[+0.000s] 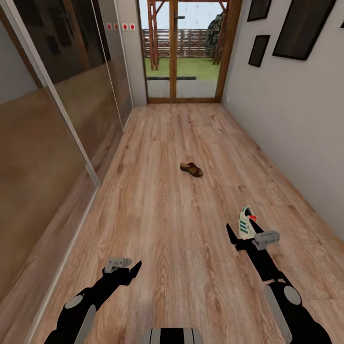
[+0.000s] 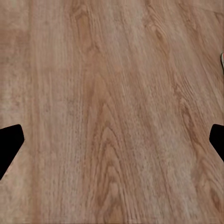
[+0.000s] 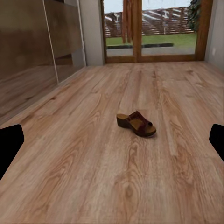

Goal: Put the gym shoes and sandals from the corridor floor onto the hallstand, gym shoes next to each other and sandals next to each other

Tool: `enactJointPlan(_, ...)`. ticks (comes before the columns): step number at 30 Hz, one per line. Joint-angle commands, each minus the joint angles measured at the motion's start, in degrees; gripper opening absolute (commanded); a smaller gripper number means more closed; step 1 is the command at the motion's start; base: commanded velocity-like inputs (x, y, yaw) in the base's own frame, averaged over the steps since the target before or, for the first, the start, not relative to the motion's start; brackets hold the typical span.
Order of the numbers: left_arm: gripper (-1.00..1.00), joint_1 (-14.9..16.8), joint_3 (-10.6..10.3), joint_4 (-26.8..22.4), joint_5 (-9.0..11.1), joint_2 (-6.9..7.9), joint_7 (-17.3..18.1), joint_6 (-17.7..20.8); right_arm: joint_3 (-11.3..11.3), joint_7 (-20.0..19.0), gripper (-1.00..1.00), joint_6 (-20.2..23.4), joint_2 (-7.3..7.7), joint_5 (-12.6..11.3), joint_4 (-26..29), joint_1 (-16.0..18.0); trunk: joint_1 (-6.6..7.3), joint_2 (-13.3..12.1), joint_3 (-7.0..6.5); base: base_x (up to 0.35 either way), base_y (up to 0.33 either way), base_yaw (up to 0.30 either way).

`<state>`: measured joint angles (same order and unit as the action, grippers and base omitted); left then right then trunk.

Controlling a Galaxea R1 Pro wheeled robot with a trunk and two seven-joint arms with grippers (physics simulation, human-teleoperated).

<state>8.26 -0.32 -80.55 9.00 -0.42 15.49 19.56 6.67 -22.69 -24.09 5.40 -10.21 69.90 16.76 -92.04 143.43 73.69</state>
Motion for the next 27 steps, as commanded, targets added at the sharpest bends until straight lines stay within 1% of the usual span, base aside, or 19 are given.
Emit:
enactJointPlan(1, 1.00, 0.02, 0.05, -0.05, 0.58, -0.02, 0.07, 0.48, 0.04, -0.52, 1.00, 0.01, 0.01, -0.60, -0.03, 0.03, -0.02, 0.01, 0.04, 0.304, 0.091, 0.000)
enactJointPlan(9, 1.00, 0.01, 0.05, -0.05, 0.58, -0.02, 0.07, 0.48, 0.02, -0.52, 1.00, 0.01, 0.04, -0.60, -0.03, 0.03, -0.02, 0.01, 0.04, 0.300, 0.084, -0.004)
enactJointPlan(14, 1.00, 0.01, 0.05, -0.05, 0.58, -0.02, 0.07, 0.48, 0.04, -0.52, 1.00, 0.01, 0.05, -0.60, -0.05, 0.02, -0.02, 0.01, 0.04, 0.299, 0.086, -0.091)
enactJointPlan(20, 1.00, 0.01, 0.05, -0.05, 0.58, -0.02, 0.07, 0.48, 0.05, -0.52, 1.00, 0.01, 0.04, -0.60, -0.03, 0.03, -0.02, 0.01, 0.04, 0.295, 0.086, -0.202)
enactJointPlan(27, 1.00, 0.01, 0.05, -0.05, 0.58, -0.02, 0.07, 0.48, 0.04, -0.52, 1.00, 0.01, 0.04, -0.60, -0.04, 0.03, -0.02, 0.01, 0.04, 0.261, 0.022, -0.287)
